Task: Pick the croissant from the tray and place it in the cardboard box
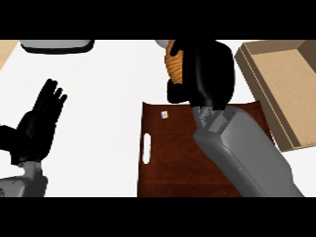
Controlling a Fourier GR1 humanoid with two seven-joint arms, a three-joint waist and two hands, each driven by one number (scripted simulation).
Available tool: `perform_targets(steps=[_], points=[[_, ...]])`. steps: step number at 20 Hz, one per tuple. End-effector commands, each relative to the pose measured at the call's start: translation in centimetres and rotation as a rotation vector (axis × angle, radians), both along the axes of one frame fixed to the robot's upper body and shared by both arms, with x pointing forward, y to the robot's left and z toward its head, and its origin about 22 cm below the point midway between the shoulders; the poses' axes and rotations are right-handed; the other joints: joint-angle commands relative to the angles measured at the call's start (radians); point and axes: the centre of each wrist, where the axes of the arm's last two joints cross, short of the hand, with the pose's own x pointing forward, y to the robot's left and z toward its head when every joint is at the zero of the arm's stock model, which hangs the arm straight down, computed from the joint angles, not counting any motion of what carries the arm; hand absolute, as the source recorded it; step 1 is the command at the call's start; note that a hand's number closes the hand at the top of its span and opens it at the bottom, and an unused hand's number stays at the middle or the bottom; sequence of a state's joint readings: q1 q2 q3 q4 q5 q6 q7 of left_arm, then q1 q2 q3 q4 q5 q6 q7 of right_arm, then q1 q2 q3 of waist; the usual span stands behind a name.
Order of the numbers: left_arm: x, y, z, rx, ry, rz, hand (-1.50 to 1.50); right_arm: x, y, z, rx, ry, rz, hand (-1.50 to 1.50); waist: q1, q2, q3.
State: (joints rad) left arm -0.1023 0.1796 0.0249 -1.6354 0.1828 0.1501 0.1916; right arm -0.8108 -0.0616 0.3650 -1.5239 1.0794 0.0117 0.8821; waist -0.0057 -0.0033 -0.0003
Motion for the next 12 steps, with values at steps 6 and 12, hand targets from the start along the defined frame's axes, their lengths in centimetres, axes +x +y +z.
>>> perform_targets(steps=[6,12], points=[[0.1,-0.3,0.7,0.009,-0.005,0.003,0.00,2.1,-9.1,2.7,0.040,-0.005,-0.177,1.50,0.004,0.003,0.000],[0.2,-1.5,0.8,-0.008,0.002,-0.012,0.00,5.4,-14.1,-0.6,0.035,-0.021,-0.281,1.50,0.012,0.006,0.001]])
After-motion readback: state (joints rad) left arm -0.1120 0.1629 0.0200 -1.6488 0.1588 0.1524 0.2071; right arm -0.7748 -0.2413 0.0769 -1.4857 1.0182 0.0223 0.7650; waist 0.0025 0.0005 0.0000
